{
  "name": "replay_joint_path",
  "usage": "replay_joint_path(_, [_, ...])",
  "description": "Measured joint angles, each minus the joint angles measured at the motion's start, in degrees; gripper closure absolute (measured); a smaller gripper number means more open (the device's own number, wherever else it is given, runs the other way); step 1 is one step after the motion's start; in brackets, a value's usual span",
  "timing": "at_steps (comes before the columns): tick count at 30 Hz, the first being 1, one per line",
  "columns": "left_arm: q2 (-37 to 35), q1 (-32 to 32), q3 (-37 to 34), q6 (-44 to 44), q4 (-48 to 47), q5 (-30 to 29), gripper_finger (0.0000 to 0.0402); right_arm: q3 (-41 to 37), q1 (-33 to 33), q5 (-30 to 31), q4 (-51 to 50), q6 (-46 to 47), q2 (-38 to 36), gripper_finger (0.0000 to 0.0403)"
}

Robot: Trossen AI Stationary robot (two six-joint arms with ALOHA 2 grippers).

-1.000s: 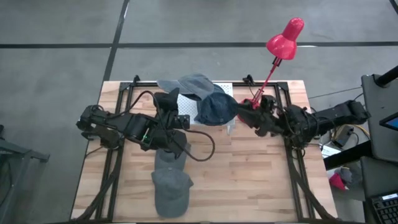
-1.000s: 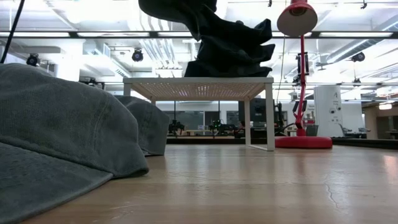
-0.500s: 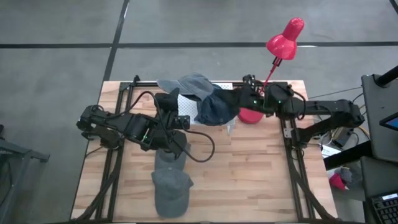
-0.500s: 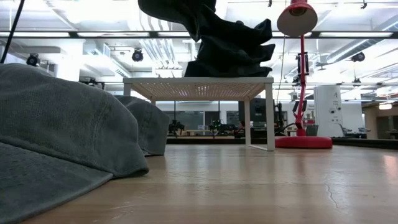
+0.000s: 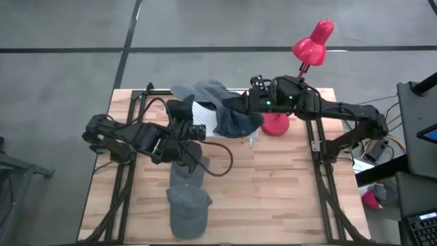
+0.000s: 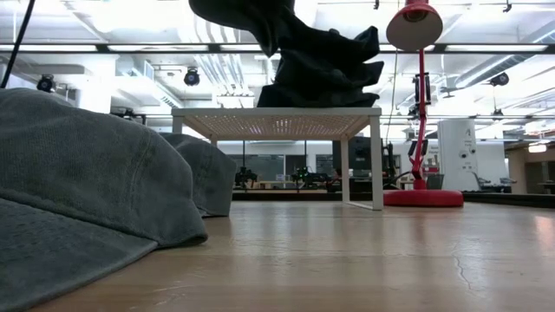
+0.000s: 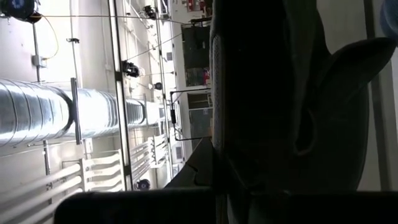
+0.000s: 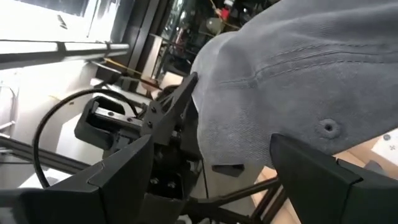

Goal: Pick & Place hat
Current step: Put the left gray cap on the shelf

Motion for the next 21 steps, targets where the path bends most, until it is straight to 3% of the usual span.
replay_joint_path(14, [-1.66, 2.89, -0.12, -0.98, -5.05, -0.02, 0.0399, 2.45, 0.06, -1.19, -0.76, -0.88, -0.02, 0.0089])
replay_joint_path(21, [-1.66, 3.33, -0.12, -0.96, -5.11, -0.02, 0.0399, 2.34, -1.02, -1.19, -0.85, 3.58, 1.25, 0.0086])
